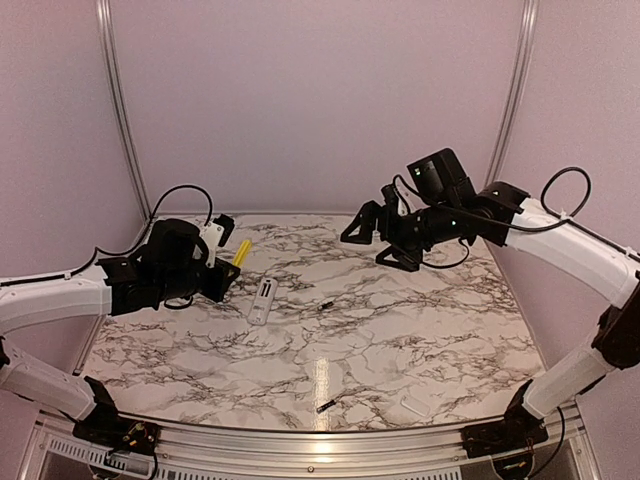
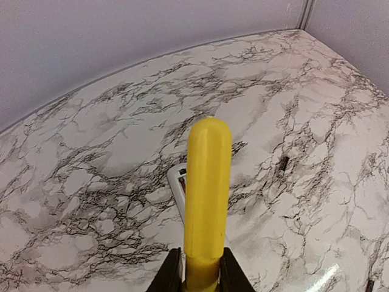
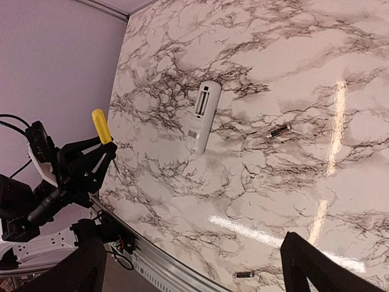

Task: Unload the batteries from the remote control

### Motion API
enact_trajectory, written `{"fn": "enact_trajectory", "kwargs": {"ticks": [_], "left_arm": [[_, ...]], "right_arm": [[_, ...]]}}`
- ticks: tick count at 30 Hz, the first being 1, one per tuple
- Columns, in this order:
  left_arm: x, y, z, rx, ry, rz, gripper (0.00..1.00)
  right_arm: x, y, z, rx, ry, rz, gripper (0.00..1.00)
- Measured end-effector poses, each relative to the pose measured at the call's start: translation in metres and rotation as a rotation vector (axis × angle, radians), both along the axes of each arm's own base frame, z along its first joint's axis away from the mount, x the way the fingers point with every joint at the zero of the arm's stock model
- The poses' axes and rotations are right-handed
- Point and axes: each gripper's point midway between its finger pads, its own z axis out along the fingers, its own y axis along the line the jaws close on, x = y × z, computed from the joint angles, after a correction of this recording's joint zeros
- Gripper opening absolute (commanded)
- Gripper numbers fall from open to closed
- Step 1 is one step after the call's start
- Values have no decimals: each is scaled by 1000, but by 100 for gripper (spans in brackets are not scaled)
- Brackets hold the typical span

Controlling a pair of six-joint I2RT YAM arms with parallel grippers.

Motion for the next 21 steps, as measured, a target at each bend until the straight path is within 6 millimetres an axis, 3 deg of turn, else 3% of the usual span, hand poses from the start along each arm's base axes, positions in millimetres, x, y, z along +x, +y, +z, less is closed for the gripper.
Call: {"fn": "enact_trajectory", "kwargs": {"ticks": [6,10,14,21], "left_arm": [[20,39,-28,-3,114,194,0],[28,62,-48,-7,192,297,0],[29,74,-77,13,284,359,0],[14,84,-121,45,426,408,0]], "right_arm": [[-7,-12,-18,-38,44,-37,98],[-10,-18,-18,-38,51,-56,98],[-14,-23,-14,-32,45,-70,99],[-16,-28,-15,-29,55,-86,98]]}}
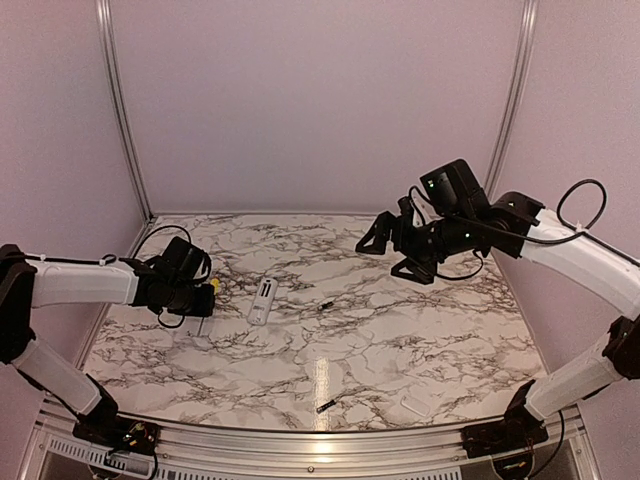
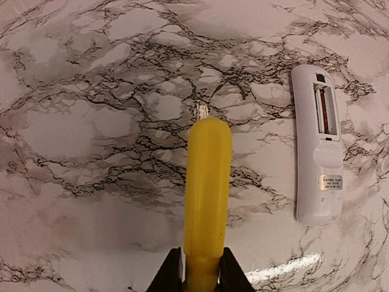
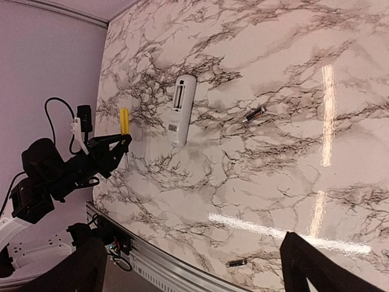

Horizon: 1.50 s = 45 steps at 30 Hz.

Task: Unload the batteries from the remote control

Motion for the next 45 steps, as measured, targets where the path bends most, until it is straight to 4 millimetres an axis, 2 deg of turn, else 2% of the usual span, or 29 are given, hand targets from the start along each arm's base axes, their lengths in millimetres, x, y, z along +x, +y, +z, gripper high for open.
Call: {"fn": "enact_trajectory", "kwargs": {"ticks": [12,18,20,23,25,33,37,40,45], "left_arm": [[-10,1,-39,8,124,39,0],[-13,2,-51,15,160,56,13],[-13,2,-52,13,161,58,23],[-13,1,-51,7,162,63,48],[-11,0,-50,3,157,63,62],[-10,3,-46,18,147,74,97],[-9,6,-36,28,127,70,99],[-1,4,-16,19,80,68,99],[21,1,40,6,-63,62,99]], "right_arm": [[-5,-6,-4,-4,11,-13,97],[-5,-8,0,2,4,-25,97],[-5,-9,0,3,4,-27,97],[-5,-9,0,2,5,-28,97],[-5,-9,0,2,5,-30,97],[-4,-10,-1,-1,2,-34,97],[-3,-10,-1,-6,-3,-40,97],[-2,-11,-1,-12,-9,-44,97],[4,-14,5,-27,-39,-53,98]]}}
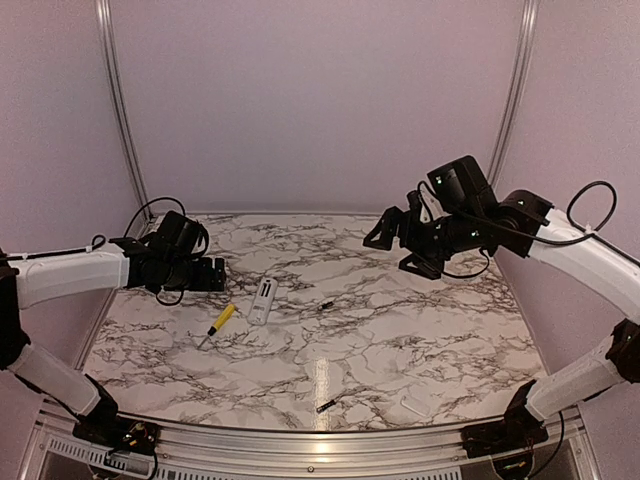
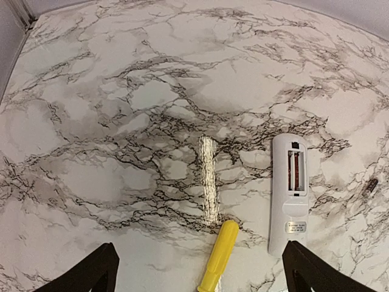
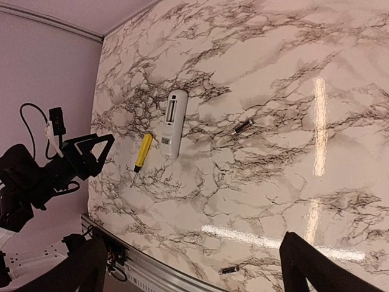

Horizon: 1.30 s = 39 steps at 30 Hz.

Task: Unload the batteries from the remote control

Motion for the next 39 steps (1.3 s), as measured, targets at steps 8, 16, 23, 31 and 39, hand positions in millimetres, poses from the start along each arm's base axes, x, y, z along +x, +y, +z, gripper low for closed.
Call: {"fn": "enact_trajectory", "kwargs": {"ticks": [8,16,23,31,39], "left_arm": [[13,9,98,12,-263,-20,99],[3,31,162,60,-449,-13,99],[-11,49,201,67,-557,19,99],[-37,74,250,39,-703,71,99],[-63,96,283,45,-811,98,99]], "right_arm": [[17,-10,34,-32,-129,-42,98],[27,-35,70,-88,-295,-110,98],[21,-60,112,-104,-460,-143,99],[14,-89,152,-104,-609,-218,99],[-8,-123,174,-54,-708,-298,99]]}}
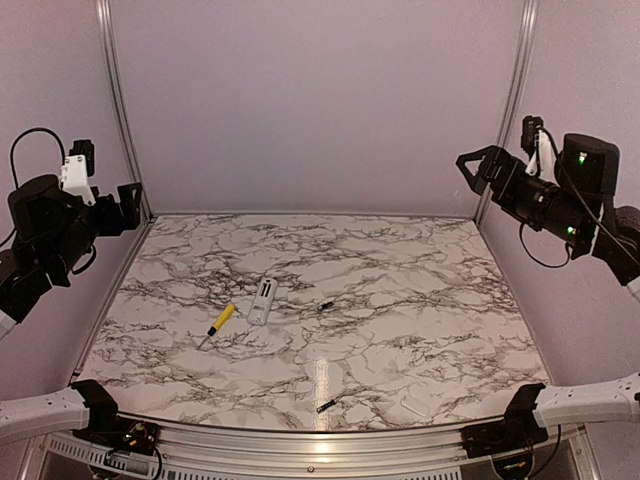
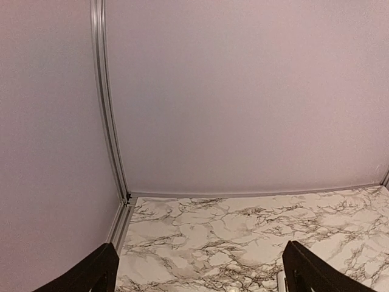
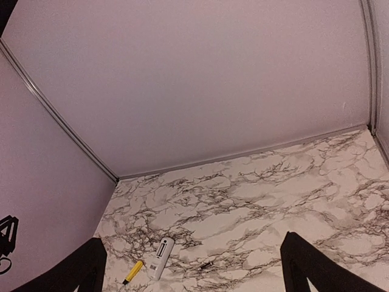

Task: Unload the batteries from the remote control

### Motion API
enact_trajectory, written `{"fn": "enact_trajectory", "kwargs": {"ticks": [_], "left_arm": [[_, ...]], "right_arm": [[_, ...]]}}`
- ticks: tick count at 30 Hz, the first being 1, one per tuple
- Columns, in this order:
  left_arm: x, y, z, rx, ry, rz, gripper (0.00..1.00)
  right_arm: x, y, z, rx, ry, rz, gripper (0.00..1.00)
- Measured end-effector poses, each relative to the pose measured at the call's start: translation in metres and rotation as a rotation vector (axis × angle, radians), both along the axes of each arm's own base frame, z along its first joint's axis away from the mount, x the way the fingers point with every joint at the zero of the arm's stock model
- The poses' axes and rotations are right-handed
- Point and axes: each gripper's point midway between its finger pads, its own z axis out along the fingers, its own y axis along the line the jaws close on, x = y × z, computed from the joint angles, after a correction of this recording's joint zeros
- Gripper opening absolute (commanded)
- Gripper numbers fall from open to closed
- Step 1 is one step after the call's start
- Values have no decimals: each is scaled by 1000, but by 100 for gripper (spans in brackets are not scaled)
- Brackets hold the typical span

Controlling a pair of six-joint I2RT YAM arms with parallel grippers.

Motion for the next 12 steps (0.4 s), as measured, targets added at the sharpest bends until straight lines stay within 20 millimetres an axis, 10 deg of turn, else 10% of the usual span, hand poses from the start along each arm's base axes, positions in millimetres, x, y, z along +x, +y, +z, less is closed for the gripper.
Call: {"fn": "enact_trajectory", "kwargs": {"ticks": [12], "left_arm": [[-9,9,6,5,-28,18,99]], "right_arm": [[-3,-11,-6,17,-3,-41,98]]}}
